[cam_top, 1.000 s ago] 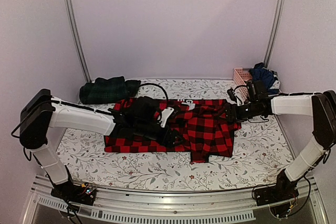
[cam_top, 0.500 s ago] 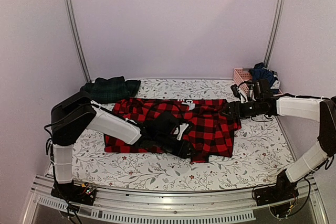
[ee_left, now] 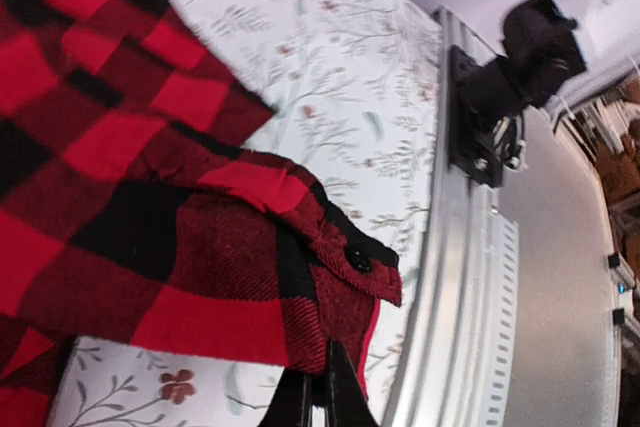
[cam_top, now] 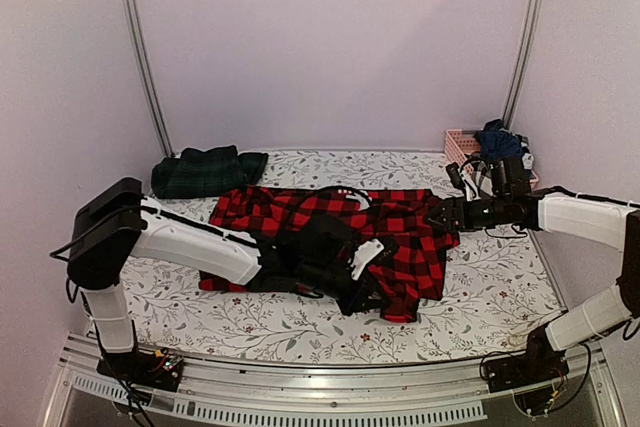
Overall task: Fold and stack the mixed laundry pile
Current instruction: Pick up the 1/3-folded T-shirt from the center of the board.
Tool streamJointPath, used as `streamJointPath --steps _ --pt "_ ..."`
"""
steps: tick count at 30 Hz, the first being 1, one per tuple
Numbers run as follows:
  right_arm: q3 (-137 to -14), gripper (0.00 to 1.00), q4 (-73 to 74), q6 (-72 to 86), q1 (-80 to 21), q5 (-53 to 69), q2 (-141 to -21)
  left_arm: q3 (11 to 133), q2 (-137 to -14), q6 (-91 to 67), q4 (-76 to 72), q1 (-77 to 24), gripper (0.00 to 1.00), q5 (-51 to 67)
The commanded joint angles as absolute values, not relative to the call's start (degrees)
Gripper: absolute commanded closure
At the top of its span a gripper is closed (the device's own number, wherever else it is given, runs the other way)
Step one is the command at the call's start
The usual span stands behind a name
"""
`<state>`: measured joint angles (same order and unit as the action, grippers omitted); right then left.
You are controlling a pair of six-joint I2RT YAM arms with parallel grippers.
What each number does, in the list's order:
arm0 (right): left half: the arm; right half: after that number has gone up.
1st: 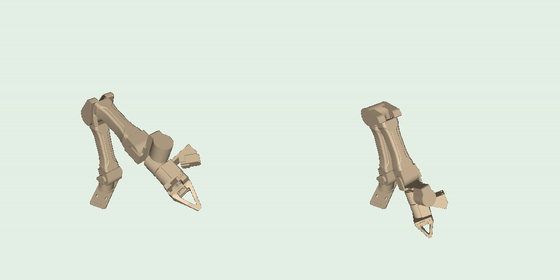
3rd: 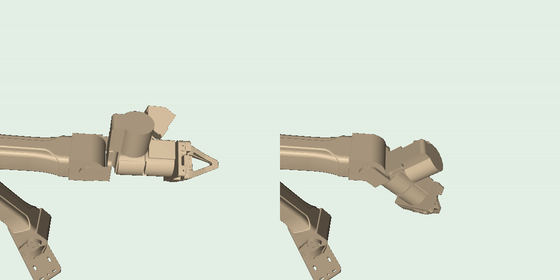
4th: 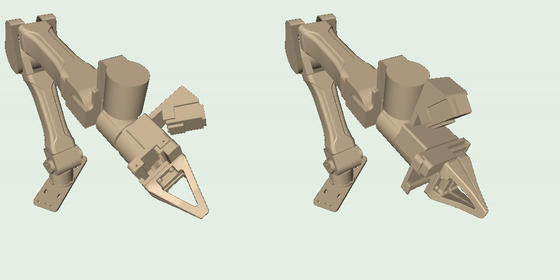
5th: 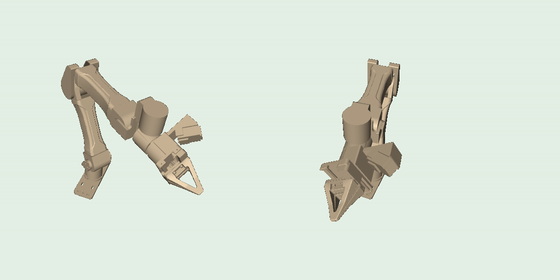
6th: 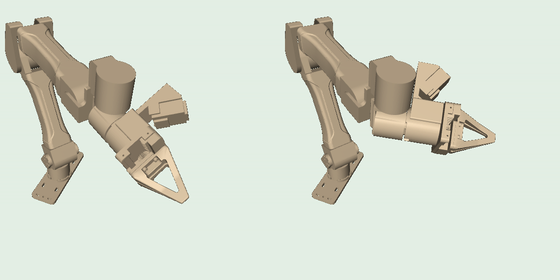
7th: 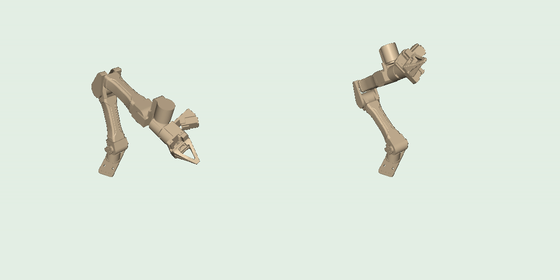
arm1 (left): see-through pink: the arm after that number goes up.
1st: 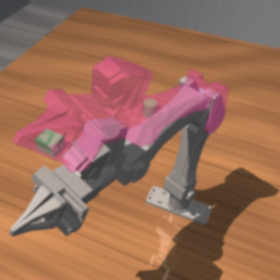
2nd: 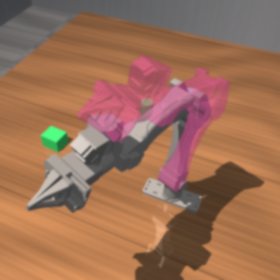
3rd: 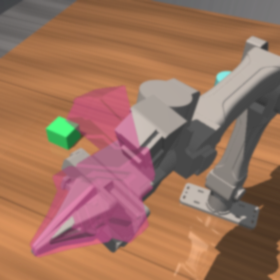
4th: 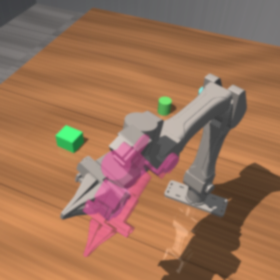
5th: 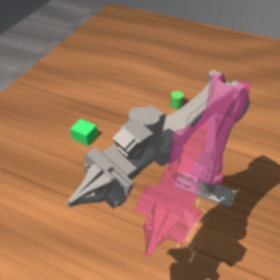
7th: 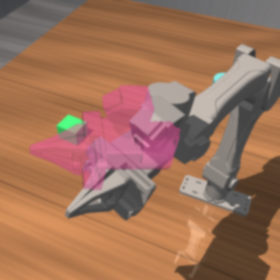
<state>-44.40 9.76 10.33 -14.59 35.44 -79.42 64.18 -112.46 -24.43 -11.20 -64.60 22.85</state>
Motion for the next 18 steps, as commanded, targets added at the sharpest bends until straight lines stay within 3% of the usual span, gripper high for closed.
streamJointPath --steps 1,9,18 --pt "-44.1 0.3 10.3 10.3 -14.3 32.7 -74.6 66.0 -102.8 -6.4 -6.4 -73.0 1.0 21.8" --pt "-45.3 0.26 8.0 11.7 -14.2 31.0 -72.6 65.0 -89.1 7.5 -1.1 -80.8 1.0 17.8" --pt "-44.1 0.3 4.3 11.1 -14.3 40.7 -77.6 59.4 -83.4 5.3 -6.0 -78.9 1.0 14.5"
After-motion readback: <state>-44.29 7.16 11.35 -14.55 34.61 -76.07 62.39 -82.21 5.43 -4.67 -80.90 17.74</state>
